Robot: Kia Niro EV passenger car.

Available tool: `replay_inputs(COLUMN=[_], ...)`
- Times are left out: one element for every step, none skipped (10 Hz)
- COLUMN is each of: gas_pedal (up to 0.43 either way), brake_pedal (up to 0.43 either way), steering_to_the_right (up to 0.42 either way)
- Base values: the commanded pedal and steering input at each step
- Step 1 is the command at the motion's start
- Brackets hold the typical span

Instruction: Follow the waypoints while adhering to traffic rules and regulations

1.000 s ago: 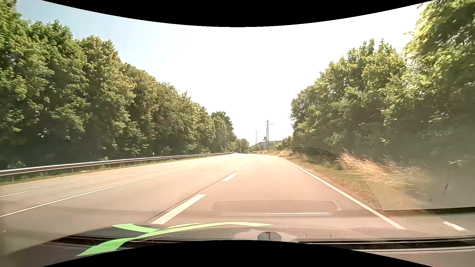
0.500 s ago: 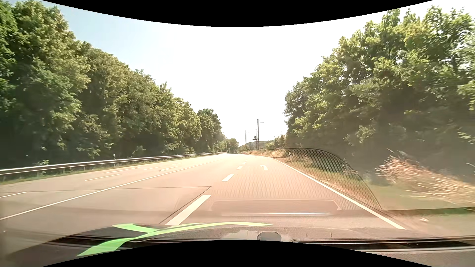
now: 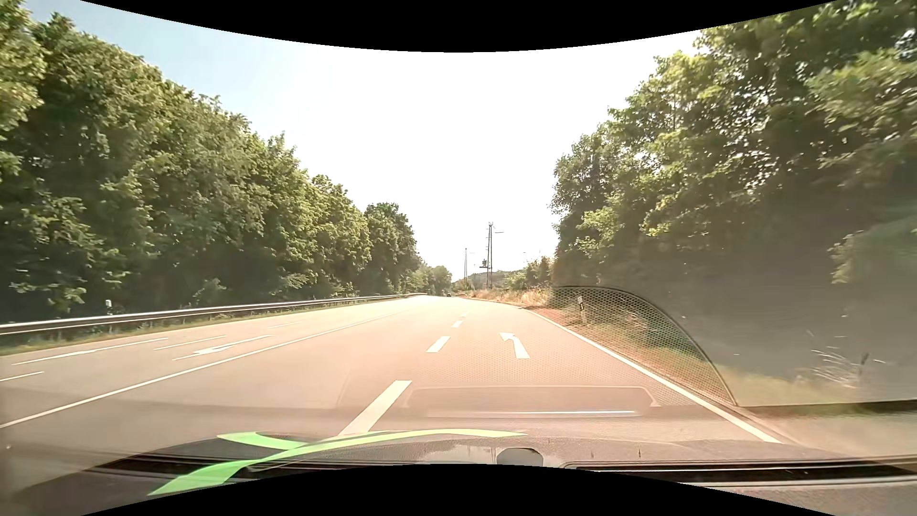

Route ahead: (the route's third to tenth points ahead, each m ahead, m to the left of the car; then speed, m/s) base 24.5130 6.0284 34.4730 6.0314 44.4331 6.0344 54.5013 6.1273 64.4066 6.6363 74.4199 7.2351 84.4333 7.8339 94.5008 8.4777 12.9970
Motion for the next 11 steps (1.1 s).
replay_inputs(gas_pedal=[0.39, 0.39, 0.39, 0.398, 0.398, 0.398, 0.398, 0.398, 0.409, 0.409, 0.409], brake_pedal=[0.0, 0.0, 0.0, 0.0, 0.0, 0.0, 0.0, 0.0, 0.0, 0.0, 0.0], steering_to_the_right=[-0.004, -0.005, -0.01, -0.016, -0.017, -0.017, -0.017, -0.017, -0.017, -0.017, -0.018])
